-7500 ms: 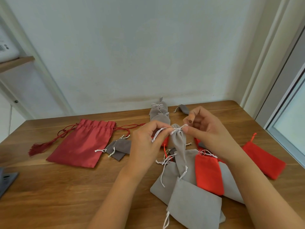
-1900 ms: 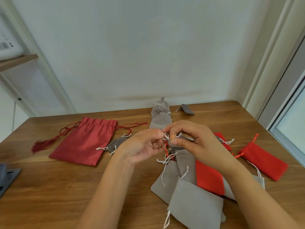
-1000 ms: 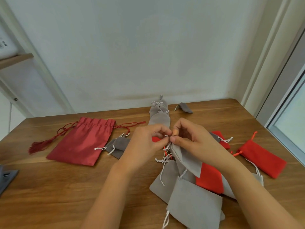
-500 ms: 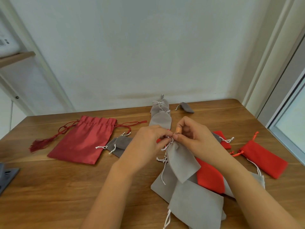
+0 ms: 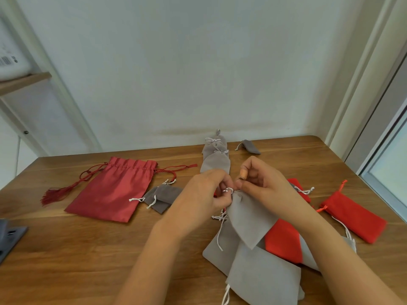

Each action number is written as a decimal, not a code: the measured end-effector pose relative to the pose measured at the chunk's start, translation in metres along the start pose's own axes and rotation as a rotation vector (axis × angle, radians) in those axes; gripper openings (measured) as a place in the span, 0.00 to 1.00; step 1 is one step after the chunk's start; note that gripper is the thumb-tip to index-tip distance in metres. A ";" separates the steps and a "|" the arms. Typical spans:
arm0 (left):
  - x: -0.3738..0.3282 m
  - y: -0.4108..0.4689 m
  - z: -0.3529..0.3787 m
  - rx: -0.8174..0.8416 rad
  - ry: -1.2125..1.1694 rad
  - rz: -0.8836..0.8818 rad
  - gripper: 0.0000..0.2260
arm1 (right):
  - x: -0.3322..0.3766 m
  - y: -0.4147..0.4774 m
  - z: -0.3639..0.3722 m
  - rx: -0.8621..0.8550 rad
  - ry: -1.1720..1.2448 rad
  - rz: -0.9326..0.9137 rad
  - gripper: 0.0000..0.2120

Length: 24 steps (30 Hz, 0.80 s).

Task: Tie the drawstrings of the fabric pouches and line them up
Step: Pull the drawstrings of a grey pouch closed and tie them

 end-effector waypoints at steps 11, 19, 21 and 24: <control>-0.005 -0.001 -0.004 -0.099 0.042 0.143 0.03 | 0.001 -0.001 -0.011 -0.022 0.252 0.126 0.14; -0.004 -0.002 -0.009 -0.181 0.039 0.188 0.06 | -0.001 0.001 -0.008 -0.013 0.487 0.135 0.16; -0.003 -0.002 -0.009 -0.187 0.029 0.191 0.06 | -0.002 0.001 -0.008 0.023 0.474 0.143 0.17; -0.005 -0.002 -0.007 -0.187 0.019 0.212 0.02 | -0.004 0.001 -0.007 0.090 0.483 0.166 0.18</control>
Point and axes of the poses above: each hand's wrist, its own y-axis towards the middle knuckle, its own z-axis out of the palm, x = y × z, the point moved 5 cm from there along y, towards the middle knuckle, and after that the axes turned 1 degree about y, right-handed, at the moved point
